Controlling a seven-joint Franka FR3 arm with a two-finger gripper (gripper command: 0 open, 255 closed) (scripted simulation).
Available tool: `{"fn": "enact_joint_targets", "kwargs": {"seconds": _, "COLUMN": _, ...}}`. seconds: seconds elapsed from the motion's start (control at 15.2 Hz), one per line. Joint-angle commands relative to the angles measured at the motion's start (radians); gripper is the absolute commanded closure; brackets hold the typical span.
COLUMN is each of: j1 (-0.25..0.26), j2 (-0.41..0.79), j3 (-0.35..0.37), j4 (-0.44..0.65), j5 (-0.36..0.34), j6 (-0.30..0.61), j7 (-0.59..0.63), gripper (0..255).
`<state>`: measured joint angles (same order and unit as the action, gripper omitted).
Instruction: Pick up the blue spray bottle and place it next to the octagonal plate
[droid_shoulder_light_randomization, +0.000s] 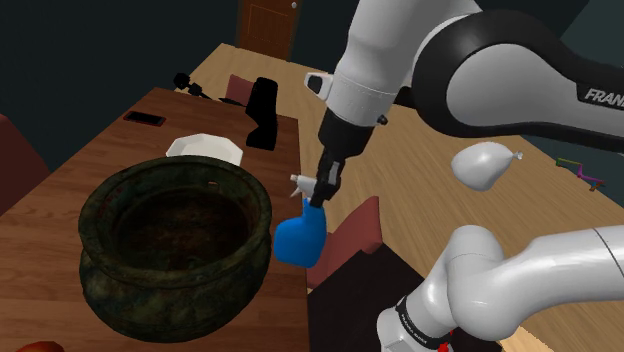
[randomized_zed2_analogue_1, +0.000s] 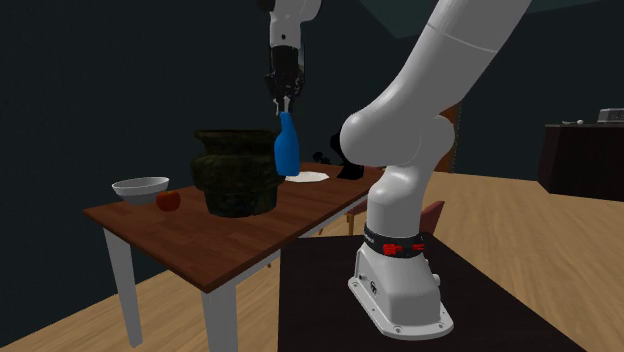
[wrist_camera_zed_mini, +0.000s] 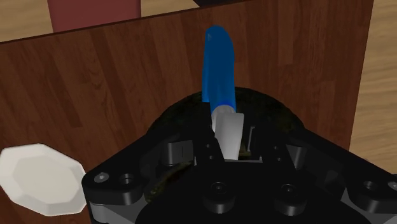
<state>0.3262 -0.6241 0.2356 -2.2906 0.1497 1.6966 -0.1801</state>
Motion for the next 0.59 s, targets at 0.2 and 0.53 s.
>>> {"fn": "enact_joint_targets", "kwargs": {"seconds": 0.2, "j1": -0.004, "j2": 0.014, "j3": -0.007, "j4": 0.08, "j5": -0.007, "j6": -0.066, "j7": 0.002, "gripper": 255}}
{"fn": "enact_joint_targets", "kwargs": {"seconds": 0.53, "j1": -0.008, "j2": 0.03, "j3": -0.011, "j4": 0.16, "j5": -0.013, "j6": -0.13, "j7": 0.006, "gripper": 255}}
